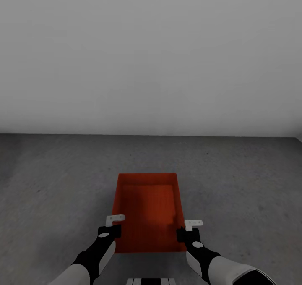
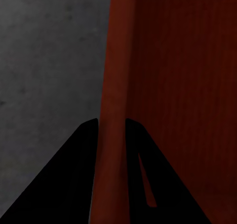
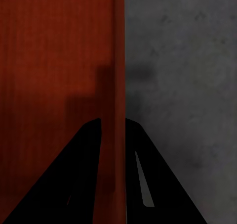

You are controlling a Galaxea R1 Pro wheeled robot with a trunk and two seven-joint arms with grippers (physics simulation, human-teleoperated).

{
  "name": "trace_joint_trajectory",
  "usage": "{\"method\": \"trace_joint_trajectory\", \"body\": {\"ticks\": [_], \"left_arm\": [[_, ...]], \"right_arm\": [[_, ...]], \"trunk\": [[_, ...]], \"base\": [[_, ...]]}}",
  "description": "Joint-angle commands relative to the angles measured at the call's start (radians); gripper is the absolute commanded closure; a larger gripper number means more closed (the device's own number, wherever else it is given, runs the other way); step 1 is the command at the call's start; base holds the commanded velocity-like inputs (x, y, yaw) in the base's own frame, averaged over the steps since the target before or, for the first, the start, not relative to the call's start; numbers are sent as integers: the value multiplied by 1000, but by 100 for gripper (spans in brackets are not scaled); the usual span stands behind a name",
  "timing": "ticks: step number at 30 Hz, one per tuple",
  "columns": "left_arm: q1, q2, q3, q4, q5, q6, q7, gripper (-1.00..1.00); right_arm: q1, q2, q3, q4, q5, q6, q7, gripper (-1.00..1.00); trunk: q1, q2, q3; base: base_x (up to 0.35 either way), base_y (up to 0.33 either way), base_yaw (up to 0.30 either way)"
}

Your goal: Move the two storage containers from the living room to the garage. In the garage, place one container on the floor and stack the other container on top of it (either order is fine).

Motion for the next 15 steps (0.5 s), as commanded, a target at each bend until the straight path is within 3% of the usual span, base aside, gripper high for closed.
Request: {"method": "trace_joint_trajectory", "body": {"ticks": [1, 15], "left_arm": [[-1, 32, 28, -5, -4, 7, 15, 100], [-1, 32, 28, -5, -4, 7, 15, 100]], "right_arm": [[0, 0, -34, -2, 9, 2, 0, 100], [0, 2, -34, -2, 9, 2, -6, 100]], "trunk": [[4, -8, -4], [4, -8, -4]], "base": [[0, 0, 0], [0, 0, 0]]}}
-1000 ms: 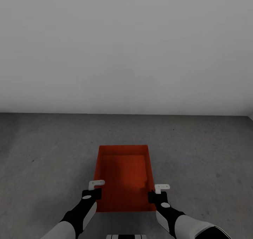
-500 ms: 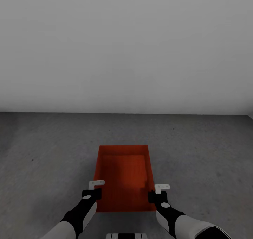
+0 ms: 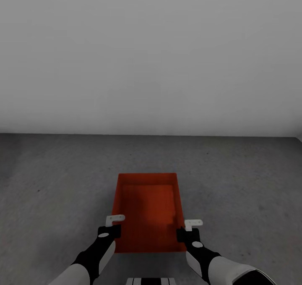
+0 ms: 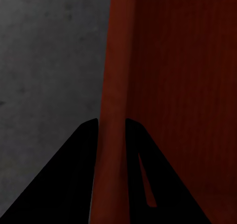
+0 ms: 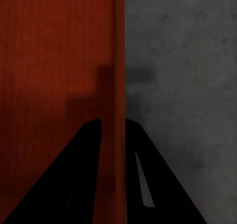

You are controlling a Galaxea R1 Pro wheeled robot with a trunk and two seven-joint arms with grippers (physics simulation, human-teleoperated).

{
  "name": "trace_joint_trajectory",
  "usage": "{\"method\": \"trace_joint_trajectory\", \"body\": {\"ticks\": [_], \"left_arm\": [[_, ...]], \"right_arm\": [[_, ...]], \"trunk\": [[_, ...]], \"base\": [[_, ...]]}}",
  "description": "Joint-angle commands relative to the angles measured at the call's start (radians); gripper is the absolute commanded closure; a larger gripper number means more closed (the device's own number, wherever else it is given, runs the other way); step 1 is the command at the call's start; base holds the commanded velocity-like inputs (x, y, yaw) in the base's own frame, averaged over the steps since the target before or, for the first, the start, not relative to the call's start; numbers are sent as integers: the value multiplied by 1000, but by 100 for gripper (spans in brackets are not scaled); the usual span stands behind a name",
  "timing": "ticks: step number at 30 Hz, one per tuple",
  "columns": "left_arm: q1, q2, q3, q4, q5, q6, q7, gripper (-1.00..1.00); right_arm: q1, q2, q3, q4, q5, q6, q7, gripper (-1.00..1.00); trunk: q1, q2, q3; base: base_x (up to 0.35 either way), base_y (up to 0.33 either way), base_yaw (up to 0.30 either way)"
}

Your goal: Move the two storage containers from the living room to the garage. In the garage, place one container on the floor and stack the other container on top of it (either order is fine).

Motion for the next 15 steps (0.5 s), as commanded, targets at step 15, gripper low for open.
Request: {"method": "trace_joint_trajectory", "body": {"ticks": [15], "left_arm": [[-1, 31, 31, -3, -7, 7, 14, 100]], "right_arm": [[0, -1, -27, 0, 0, -2, 5, 100]], "trunk": [[0, 0, -1]], "base": [[0, 0, 0]]}}
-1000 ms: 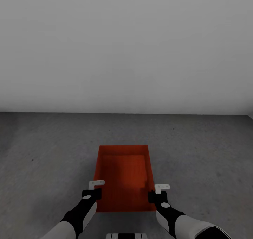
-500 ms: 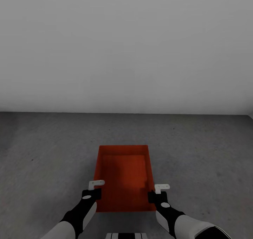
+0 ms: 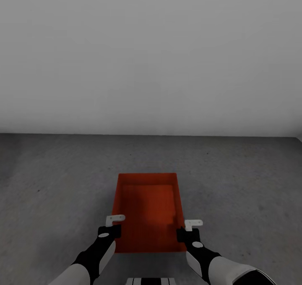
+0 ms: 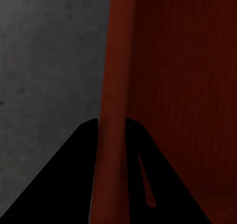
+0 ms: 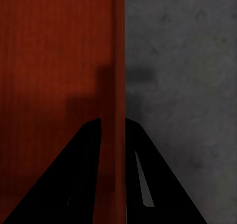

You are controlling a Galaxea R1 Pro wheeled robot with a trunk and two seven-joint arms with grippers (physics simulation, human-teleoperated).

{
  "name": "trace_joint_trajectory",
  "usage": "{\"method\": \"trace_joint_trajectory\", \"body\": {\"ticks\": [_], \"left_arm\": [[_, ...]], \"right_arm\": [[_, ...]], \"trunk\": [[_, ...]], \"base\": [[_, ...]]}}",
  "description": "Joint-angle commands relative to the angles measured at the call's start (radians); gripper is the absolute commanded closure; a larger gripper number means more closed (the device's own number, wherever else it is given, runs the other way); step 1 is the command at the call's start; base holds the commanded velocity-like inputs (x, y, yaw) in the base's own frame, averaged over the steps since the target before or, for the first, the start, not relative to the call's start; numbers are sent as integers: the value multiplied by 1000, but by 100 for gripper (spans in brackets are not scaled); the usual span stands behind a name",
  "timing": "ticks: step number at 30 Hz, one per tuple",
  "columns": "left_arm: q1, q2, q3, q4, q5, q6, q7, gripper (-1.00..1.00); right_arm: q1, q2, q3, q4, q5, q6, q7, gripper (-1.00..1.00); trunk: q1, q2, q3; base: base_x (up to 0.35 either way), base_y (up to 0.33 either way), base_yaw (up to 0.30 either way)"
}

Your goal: Move the two storage containers from the living room to the garage. In the garage, place one container on the floor and stack the other container on top of it (either order is fine).

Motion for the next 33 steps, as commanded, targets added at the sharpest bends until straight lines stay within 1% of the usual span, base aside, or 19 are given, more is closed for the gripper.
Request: {"method": "trace_joint_trajectory", "body": {"ticks": [1, 2, 3, 4, 5, 13, 33], "left_arm": [[-1, 33, 26, -4, 0, 7, 15, 100], [-1, 33, 26, -3, 0, 7, 14, 100], [-1, 33, 26, -1, 0, 7, 14, 100], [-1, 33, 26, 3, 2, 7, 14, 100], [-1, 33, 26, 5, 2, 7, 14, -100], [-1, 33, 25, -1, 1, 6, 14, -100], [-1, 32, 27, -7, 1, 6, 14, -100]], "right_arm": [[0, 0, -35, -2, 11, 2, 1, 100], [0, 0, -35, -2, 11, 2, 1, 100], [0, 0, -35, -2, 11, 2, 1, -100], [0, 0, -35, -2, 11, 2, 1, -100], [0, 0, -34, -2, 11, 2, 1, -100], [0, 0, -34, -2, 20, 2, 4, -100], [0, -1, -35, -2, 17, 2, 4, -100]], "trunk": [[0, 0, -1], [0, 0, -1], [0, 0, -1], [0, 0, -1], [0, 0, -1], [0, 0, -1], [0, 0, -1]], "base": [[0, 0, 0], [0, 0, 0], [0, 0, 0], [0, 0, 0], [0, 0, 0], [0, 0, 0], [0, 0, 0]]}}
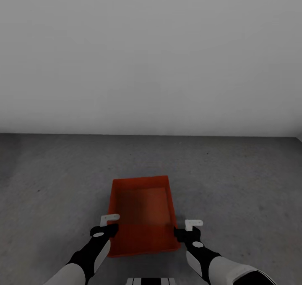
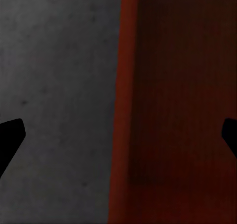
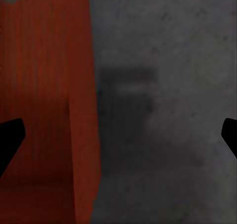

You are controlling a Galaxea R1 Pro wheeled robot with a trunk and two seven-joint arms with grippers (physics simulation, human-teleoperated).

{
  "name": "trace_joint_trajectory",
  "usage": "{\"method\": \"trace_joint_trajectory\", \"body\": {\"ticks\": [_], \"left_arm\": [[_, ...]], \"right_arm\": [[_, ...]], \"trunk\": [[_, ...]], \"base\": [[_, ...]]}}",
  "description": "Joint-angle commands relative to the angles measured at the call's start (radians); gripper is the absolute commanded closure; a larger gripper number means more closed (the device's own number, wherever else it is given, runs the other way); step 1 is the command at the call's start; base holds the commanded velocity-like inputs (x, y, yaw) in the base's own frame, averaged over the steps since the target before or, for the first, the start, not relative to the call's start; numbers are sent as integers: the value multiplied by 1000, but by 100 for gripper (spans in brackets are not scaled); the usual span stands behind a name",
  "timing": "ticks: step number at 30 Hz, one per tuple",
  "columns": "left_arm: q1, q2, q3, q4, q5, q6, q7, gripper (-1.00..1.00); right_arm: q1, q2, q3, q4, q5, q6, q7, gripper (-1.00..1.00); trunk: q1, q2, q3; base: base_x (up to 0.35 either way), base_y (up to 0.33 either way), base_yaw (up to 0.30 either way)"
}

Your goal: Move the two storage containers from the living room to the garage. In the garage, place one container on the floor and stack the other container on top of it (either order is fine).

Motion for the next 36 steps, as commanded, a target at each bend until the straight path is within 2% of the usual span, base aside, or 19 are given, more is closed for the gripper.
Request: {"method": "trace_joint_trajectory", "body": {"ticks": [1, 36], "left_arm": [[0, 1, -7, -2, 10, 5, 7, -100], [0, 2, -7, -2, 10, 5, 7, -100]], "right_arm": [[-1, 0, 9, 1, -10, -3, -3, -100], [-1, 1, 9, 1, -14, -5, -5, -100]], "trunk": [[-4, 7, 2], [-138, 252, 112]], "base": [[0, 0, 0], [0, 0, 0]]}}
